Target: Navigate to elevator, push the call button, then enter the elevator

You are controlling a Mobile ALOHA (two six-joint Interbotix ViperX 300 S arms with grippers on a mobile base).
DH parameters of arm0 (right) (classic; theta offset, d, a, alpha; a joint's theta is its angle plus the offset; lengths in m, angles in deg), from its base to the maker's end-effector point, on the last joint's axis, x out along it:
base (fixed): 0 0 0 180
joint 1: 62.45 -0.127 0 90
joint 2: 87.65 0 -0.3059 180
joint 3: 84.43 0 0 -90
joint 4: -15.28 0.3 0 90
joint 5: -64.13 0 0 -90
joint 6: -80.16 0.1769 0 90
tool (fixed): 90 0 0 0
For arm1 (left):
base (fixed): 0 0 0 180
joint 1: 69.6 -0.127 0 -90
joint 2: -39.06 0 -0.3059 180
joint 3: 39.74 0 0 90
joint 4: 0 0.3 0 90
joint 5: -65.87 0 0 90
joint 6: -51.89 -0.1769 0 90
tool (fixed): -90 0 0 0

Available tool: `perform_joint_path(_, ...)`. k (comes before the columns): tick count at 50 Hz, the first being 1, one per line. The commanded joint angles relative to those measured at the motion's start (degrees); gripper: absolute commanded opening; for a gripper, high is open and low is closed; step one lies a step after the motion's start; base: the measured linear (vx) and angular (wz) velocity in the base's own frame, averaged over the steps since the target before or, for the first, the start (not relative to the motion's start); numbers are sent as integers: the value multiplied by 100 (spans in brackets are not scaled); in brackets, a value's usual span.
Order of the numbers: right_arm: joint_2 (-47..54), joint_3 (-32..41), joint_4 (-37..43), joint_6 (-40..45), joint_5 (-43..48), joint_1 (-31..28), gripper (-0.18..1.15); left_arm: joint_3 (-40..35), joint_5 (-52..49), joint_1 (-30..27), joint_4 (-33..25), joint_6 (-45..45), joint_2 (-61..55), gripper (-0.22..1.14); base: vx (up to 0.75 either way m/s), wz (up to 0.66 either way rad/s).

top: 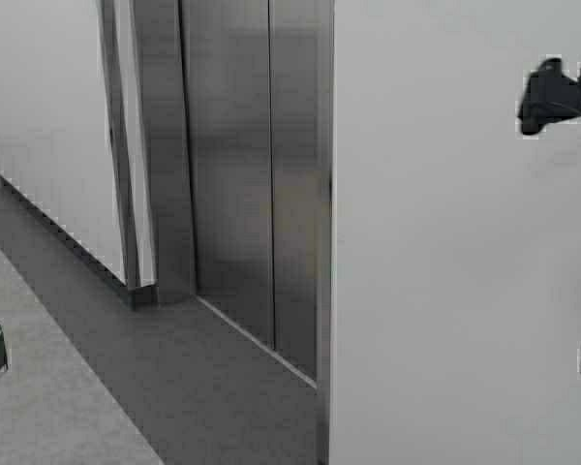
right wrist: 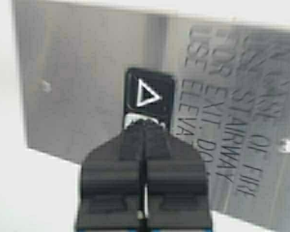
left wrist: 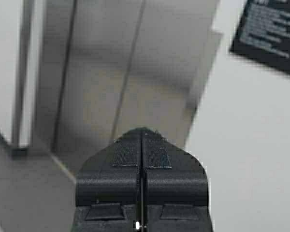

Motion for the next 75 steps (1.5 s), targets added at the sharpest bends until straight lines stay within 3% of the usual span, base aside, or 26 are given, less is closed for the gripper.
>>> perform_joint_path(1,-765,-413,246,-26,-26,-554,6,-53,26,0,0,9,-9,2,0,0)
perform_joint_path(10,-1529,-387,1969,-193,-18,-1767,6,-62,26,9,0,44,123,2,0,0)
perform_joint_path(20,-2030,-193,3656,-1248,-53,-3015,6,-9,9,0,0,35,158,2,-1,0)
perform_joint_path(35,-2874,255,6170,-2013,404,-4377,6,70,18,0,26,-53,141,2,-4,-1)
perform_joint_path(46,-3296,255,7400,-2092,1934,-4456,6,114,44,9,26,-237,141,2,-3,3)
perform_joint_path(53,-3313,123,7392,-2127,2646,-4395,6,141,53,9,26,-299,141,2,0,6)
perform_joint_path(64,-3199,-272,7330,-2127,3568,-3709,6,202,211,9,26,-316,132,2,2,16)
perform_joint_path(75,-3182,-308,7304,-2197,3709,-3639,6,202,220,0,26,-334,114,2,6,36)
